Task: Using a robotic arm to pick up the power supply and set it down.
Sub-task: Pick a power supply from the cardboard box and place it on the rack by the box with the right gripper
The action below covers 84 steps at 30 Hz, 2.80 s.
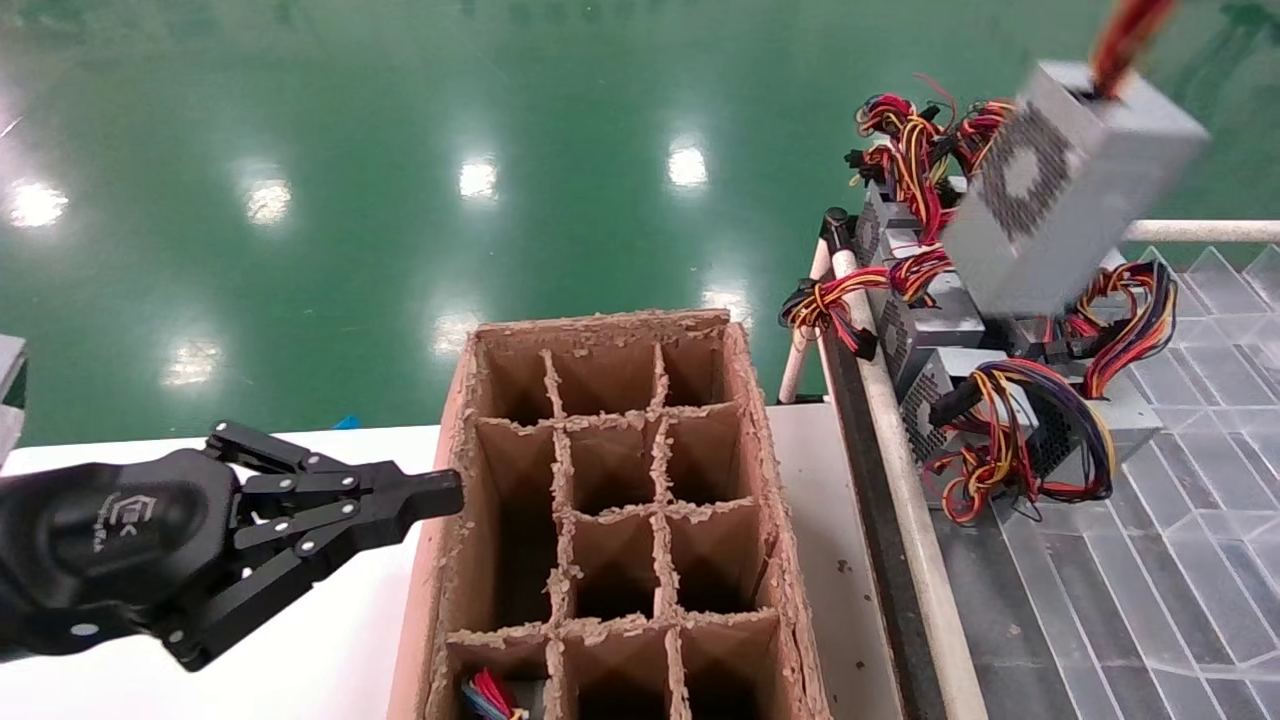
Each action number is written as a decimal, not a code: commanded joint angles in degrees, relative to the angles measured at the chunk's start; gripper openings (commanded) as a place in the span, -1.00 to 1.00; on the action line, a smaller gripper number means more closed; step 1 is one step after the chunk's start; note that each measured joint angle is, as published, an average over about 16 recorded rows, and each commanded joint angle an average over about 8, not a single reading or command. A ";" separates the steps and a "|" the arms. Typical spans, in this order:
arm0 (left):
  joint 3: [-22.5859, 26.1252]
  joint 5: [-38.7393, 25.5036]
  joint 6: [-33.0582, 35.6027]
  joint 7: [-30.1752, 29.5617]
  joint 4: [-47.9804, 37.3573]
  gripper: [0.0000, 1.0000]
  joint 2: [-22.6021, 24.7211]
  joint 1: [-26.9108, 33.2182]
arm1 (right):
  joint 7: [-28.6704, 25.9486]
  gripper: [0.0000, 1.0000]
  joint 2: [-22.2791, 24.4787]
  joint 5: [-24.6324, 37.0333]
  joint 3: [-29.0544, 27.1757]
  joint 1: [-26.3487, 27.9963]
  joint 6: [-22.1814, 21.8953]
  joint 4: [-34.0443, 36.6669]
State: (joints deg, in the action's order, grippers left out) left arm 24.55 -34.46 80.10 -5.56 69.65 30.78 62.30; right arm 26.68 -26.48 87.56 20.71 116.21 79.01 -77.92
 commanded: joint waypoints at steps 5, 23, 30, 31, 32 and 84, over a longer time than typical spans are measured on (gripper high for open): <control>0.00 0.00 0.00 0.00 0.00 -1.00 0.00 0.00 | -0.75 -1.00 6.56 -1.21 -0.84 0.99 5.19 0.05; 0.00 0.00 0.00 0.00 0.00 -1.00 0.00 0.00 | -3.14 -1.00 18.23 1.05 0.95 -5.79 4.38 0.31; 0.00 0.00 0.00 0.00 0.00 -1.00 0.00 0.00 | -4.24 -1.00 19.41 1.02 2.99 -10.73 0.60 0.40; 0.00 0.00 0.00 0.00 0.00 -1.00 0.00 0.00 | -4.40 -1.00 19.51 0.93 3.27 -11.42 -0.04 0.41; 0.00 0.00 0.00 0.00 0.00 -1.00 0.00 0.00 | -4.55 -1.00 19.62 0.80 3.54 -12.11 -0.70 0.42; 0.00 0.00 0.00 0.00 0.00 -1.00 0.00 0.00 | -5.07 -1.00 15.06 -0.02 10.66 -30.66 -36.25 -0.23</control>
State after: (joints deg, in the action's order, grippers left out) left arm 24.55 -34.46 80.10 -5.56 69.65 30.78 62.30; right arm 21.09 -11.00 87.60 31.55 85.13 42.71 -78.14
